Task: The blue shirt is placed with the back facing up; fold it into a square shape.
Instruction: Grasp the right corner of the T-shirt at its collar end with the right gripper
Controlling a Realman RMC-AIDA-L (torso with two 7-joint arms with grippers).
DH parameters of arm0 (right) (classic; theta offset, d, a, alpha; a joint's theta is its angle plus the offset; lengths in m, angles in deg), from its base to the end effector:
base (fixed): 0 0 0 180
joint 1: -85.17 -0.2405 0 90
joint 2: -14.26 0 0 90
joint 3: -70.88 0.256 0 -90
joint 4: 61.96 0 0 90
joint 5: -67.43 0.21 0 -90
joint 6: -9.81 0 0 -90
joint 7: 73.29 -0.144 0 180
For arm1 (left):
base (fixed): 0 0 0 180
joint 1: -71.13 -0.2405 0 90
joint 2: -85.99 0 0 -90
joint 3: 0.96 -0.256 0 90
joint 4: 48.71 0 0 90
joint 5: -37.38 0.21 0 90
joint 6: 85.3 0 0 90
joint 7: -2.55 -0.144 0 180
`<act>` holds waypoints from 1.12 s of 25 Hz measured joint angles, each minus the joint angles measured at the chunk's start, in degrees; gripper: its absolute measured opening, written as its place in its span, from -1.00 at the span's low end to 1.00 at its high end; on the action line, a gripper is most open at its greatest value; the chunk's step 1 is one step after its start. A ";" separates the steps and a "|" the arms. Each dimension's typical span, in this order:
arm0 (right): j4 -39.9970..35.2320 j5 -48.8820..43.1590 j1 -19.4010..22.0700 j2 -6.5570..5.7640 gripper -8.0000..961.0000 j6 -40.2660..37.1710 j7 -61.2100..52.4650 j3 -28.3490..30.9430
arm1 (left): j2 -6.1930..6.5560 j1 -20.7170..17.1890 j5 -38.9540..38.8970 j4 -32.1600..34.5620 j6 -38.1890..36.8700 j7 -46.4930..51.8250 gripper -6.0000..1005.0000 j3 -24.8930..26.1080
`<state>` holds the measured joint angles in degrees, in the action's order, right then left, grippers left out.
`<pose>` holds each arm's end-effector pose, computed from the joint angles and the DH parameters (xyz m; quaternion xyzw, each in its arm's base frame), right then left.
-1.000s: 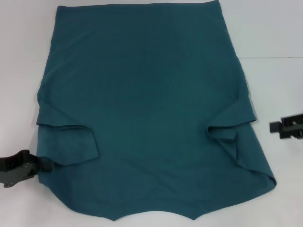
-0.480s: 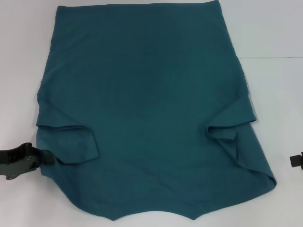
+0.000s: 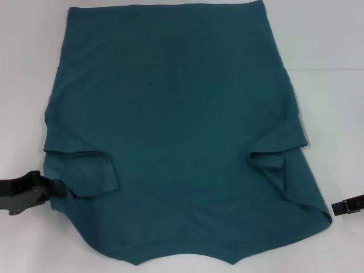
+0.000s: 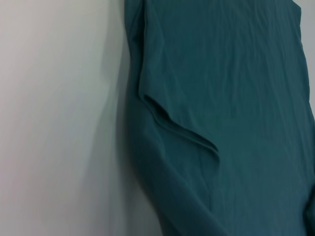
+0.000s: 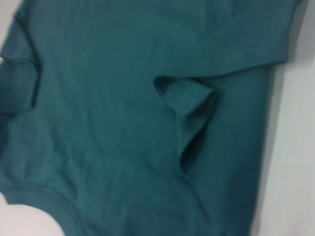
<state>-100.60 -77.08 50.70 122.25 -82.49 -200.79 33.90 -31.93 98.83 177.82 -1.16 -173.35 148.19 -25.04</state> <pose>0.3277 0.3322 0.0691 -0.8133 0.5736 -0.0008 0.0976 -0.3392 0.3112 0.0488 -0.6439 -0.7336 -0.1660 0.1399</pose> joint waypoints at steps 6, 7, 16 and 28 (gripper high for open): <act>0.17 -0.64 -0.66 0.79 0.12 1.98 -0.28 0.20 | -0.07 -0.01 0.00 -0.17 0.08 -0.08 -0.91 0.00; 0.35 -0.72 -0.75 0.91 0.12 2.39 -0.29 0.00 | -0.10 -0.02 0.00 -0.19 0.08 -0.11 -0.91 0.00; 0.33 -0.87 -1.10 2.38 0.12 4.97 0.01 -1.05 | -0.23 -0.02 0.00 -0.27 0.40 -0.17 -0.89 0.00; 0.88 -0.86 -1.46 3.40 0.11 5.81 -0.68 -2.71 | -0.39 -0.02 0.01 -0.27 0.66 -0.18 -0.87 0.00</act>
<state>-99.72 -77.94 49.24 125.65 -76.69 -201.47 31.18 -32.32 98.82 177.83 -1.42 -172.69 148.01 -25.04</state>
